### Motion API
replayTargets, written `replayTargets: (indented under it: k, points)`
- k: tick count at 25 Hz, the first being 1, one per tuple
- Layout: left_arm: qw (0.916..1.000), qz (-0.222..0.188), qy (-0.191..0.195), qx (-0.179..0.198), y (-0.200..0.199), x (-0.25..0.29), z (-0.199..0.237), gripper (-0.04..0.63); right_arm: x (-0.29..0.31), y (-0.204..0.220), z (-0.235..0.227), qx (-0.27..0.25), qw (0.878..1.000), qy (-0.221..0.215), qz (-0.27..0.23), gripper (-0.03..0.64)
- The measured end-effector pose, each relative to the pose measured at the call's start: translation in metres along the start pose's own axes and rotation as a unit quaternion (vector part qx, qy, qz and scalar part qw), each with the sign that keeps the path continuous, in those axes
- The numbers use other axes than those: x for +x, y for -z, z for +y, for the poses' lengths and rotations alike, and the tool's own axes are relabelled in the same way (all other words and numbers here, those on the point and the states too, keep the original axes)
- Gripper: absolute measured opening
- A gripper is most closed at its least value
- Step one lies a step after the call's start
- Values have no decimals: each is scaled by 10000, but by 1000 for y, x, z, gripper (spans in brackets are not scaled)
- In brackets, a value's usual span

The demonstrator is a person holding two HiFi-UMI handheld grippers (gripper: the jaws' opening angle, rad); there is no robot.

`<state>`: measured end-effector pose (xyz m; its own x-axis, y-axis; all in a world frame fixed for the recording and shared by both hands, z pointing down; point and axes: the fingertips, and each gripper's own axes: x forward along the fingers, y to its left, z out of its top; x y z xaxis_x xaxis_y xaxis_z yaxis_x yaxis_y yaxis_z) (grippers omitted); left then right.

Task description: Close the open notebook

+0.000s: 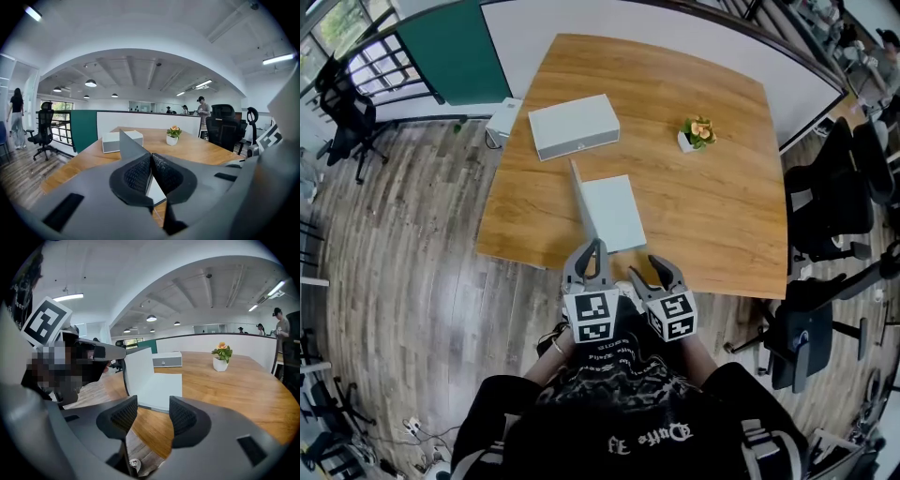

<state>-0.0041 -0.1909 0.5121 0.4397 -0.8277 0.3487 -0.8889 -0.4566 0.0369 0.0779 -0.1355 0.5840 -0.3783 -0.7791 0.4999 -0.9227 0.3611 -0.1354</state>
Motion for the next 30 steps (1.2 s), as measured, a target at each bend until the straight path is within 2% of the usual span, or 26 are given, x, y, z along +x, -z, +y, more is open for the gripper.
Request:
replayTargets:
  k: [5, 9, 16, 21, 25, 30]
  points:
    - [9996, 46, 267, 126, 0, 11, -18, 31, -6, 3, -12, 133, 9997, 197, -31, 204]
    - [9982, 118, 446, 371, 2, 24, -35, 31, -13, 7, -26, 248, 9993, 285, -28, 201]
    - [9954, 367, 800, 367, 12, 46, -62, 31, -22, 12, -49, 391, 9980, 494, 32, 201]
    - [9908, 700, 1008, 572, 23, 63, -78, 31, -26, 13, -67, 471, 9967, 653, 55, 201]
    - [9874, 980, 1168, 422, 33, 77, -87, 31, -29, 14, -78, 521, 9958, 736, 132, 201]
    - [9828, 1209, 1318, 469, 46, 90, -99, 31, -33, 17, -90, 516, 9949, 851, 176, 201]
